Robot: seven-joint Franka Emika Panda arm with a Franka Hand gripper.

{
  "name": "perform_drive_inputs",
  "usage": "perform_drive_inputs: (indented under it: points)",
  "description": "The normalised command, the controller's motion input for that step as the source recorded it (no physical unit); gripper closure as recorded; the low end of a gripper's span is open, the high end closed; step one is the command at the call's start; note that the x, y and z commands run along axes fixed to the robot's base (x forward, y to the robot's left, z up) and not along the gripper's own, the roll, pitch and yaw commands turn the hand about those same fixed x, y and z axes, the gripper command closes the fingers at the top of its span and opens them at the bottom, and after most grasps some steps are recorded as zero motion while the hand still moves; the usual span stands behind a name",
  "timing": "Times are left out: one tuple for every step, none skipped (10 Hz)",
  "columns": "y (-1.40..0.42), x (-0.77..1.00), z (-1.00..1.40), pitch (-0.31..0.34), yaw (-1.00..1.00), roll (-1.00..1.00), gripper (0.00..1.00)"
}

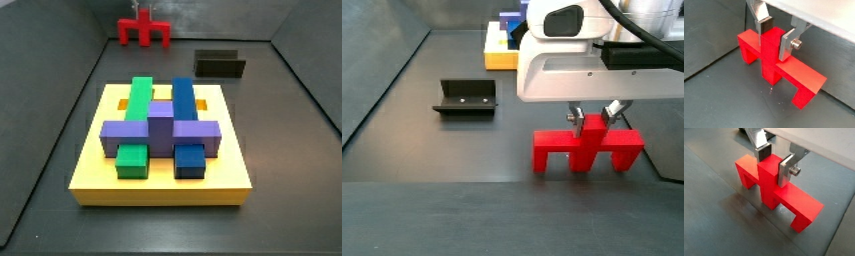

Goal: Pick up the red object. Move up. Move to above the board. Insert the red object.
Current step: Pick up the red object, then move up.

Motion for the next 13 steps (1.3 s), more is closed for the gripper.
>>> perform_drive_inputs:
  points:
    - [0.00, 0.00, 0.00, 0.000, 0.00, 0.00, 1.00]
    - [0.00, 0.00, 0.00, 0.000, 0.00, 0.00, 1.00]
    - [0.00, 0.00, 0.00, 0.000, 0.00, 0.00, 1.00]
    - [0.00, 0.00, 0.00, 0.000, 0.00, 0.00, 1.00]
    - [0.00, 0.00, 0.00, 0.000, 0.00, 0.00, 1.00]
    - [0.00, 0.00, 0.00, 0.000, 0.00, 0.00, 1.00]
    - [0.00, 0.00, 0.00, 0.000, 0.00, 0.00, 1.00]
    - [0.00, 0.00, 0.00, 0.000, 0.00, 0.00, 1.00]
    - [0.00, 0.00, 0.00, 0.000, 0.00, 0.00, 1.00]
    - [0.00, 0.00, 0.83, 0.000, 0.00, 0.00, 1.00]
    - [0.03, -0.06, 0.80, 0.024, 0.02, -0.01, 1.00]
    - [0.02, -0.09, 0.59, 0.040, 0.02, 0.01, 1.00]
    - [0.01, -0.02, 0.21, 0.021, 0.01, 0.03, 1.00]
